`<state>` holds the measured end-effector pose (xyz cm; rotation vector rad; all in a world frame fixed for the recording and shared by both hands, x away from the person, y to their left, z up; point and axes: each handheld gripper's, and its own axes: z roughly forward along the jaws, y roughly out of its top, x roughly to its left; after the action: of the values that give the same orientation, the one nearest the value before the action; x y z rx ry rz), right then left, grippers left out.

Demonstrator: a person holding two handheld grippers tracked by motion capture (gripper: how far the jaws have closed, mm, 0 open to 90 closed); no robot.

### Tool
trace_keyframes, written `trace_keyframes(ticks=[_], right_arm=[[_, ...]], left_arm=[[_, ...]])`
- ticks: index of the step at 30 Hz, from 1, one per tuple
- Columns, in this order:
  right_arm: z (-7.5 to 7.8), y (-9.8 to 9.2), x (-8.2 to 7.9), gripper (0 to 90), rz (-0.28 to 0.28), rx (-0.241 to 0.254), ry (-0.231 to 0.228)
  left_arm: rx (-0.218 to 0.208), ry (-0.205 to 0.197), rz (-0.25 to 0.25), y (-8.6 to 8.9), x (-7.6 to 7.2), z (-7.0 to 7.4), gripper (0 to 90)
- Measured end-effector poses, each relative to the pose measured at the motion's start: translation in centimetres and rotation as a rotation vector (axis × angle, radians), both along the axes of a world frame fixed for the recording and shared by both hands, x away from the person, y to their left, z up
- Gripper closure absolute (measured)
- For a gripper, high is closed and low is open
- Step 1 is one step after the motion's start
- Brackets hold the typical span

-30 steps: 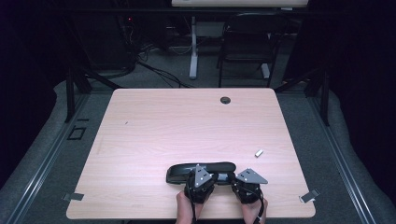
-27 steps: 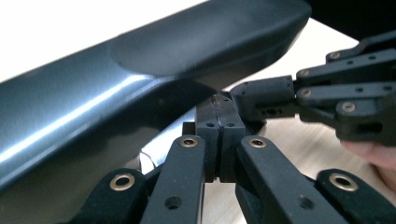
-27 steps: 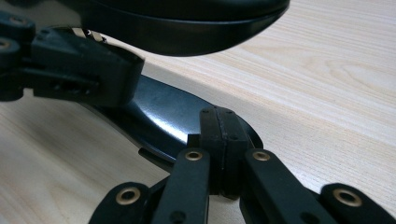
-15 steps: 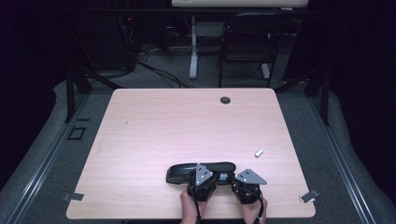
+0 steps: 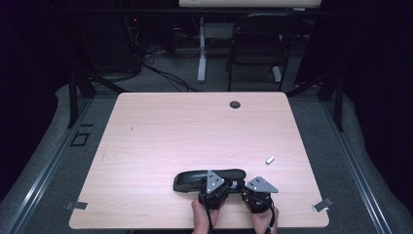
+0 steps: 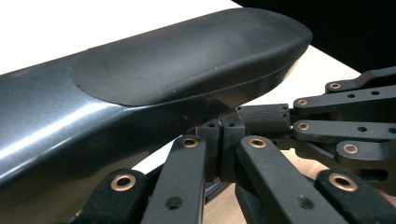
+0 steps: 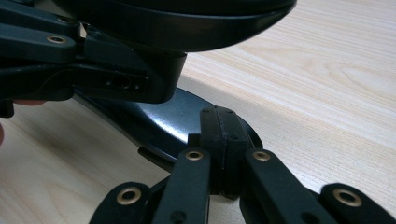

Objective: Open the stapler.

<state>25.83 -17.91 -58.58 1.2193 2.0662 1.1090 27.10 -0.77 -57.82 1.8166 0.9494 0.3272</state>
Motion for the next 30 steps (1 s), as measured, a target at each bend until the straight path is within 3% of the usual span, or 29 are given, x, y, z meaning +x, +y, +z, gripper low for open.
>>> trace_keyframes(ticks=[12,19,27,28,30], right_arm=[[0.03,0.06,-0.05,90.0,0.001,-0.013,-0.003],[-0.01,0.14,-0.1,90.0,-0.002,-0.017,-0.008],[-0.02,0.2,-0.12,90.0,0.002,-0.022,-0.014],[0.0,0.2,-0.11,90.0,0.004,-0.025,-0.012],[-0.07,0.28,-0.13,90.0,-0.001,-0.021,-0.018]], left_arm=[[-0.025,-0.019,0.001,-0.33,-0.26,-0.1,90.0],[0.006,-0.014,-0.011,-0.75,0.04,0.03,90.0],[-0.031,-0.02,0.01,-0.65,-0.05,-0.23,90.0],[-0.031,-0.03,0.012,-0.6,-0.05,-0.21,90.0],[-0.063,-0.097,0.038,-0.34,-0.3,0.69,90.0]])
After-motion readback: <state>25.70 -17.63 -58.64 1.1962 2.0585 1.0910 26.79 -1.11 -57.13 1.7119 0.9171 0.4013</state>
